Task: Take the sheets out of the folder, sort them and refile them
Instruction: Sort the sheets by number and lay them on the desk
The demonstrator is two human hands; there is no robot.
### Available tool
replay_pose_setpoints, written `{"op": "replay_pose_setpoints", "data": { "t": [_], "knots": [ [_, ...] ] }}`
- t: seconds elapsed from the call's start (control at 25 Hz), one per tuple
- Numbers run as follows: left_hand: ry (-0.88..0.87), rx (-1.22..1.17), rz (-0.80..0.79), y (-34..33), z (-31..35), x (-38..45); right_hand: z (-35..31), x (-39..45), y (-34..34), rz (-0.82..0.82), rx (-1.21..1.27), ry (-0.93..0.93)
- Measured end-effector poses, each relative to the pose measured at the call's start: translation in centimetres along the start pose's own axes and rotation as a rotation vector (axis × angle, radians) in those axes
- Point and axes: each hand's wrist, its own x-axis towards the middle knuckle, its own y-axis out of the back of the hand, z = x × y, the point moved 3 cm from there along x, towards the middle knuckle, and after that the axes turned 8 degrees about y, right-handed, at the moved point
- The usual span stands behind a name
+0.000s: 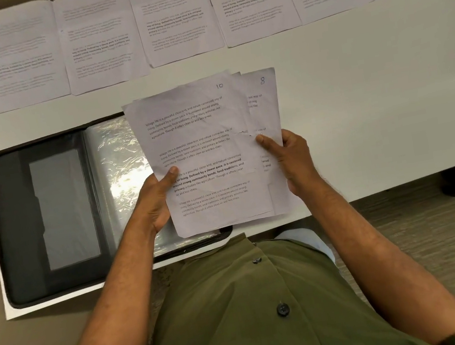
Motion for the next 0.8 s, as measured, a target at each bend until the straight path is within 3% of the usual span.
{"op": "replay_pose_setpoints", "data": {
  "t": [0.4, 0.8],
  "knots": [
    [-0.015, -0.062, 0.121, -1.9, -1.1, 0.0, -1.1, 4.1, 12.1, 0.27, -0.292, 0.162],
    [-0.067, -0.128, 0.237, -5.8, -2.5, -0.9, -0.1, 7.8, 19.8, 0.137, -0.631, 0.186]
  ]
}}
